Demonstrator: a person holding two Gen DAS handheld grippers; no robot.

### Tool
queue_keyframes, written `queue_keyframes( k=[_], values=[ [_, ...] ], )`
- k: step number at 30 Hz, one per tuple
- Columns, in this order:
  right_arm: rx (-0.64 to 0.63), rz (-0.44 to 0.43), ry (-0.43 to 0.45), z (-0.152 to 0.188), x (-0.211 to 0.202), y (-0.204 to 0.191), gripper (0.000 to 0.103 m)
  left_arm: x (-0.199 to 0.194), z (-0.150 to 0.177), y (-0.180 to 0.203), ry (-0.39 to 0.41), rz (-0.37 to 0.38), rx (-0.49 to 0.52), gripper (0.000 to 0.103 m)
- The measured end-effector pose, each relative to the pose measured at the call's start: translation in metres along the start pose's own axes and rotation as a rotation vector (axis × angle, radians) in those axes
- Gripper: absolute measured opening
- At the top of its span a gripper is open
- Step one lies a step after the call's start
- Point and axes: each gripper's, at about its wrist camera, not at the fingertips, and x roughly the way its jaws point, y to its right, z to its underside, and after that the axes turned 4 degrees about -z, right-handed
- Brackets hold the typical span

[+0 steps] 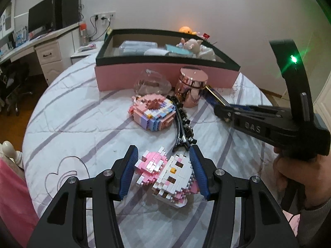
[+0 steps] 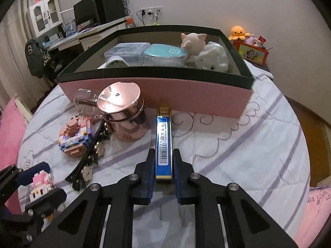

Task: Organize rigid objects
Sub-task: 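Grasp the pink-white block figure with the left tool while the right tool grasps the blue tube, then lower the block figure into the box with the left tool while the right tool drops the tube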

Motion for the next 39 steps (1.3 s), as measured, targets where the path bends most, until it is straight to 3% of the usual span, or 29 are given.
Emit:
queue_keyframes(
  k=[14,28,39],
  values=[
    [0.011,-0.044,0.094,-0.008,-0.051,-0.006,0.015,-0.025,-0.023,-0.012,0.087,-0.024,-0.008,0.053],
    [-0.001,-0.056,0.143,-0.019,-0.07,-0.006,0.015,-0.037,-0.053,-0.022,0.155,-0.042,-0.003,0.053],
    [-0.053,-0.057,0.24,-0.061,-0.094,-0.015,0.015,-0.036,-0.114,-0.027,0.241,-0.061,0.004,0.053]
  ],
)
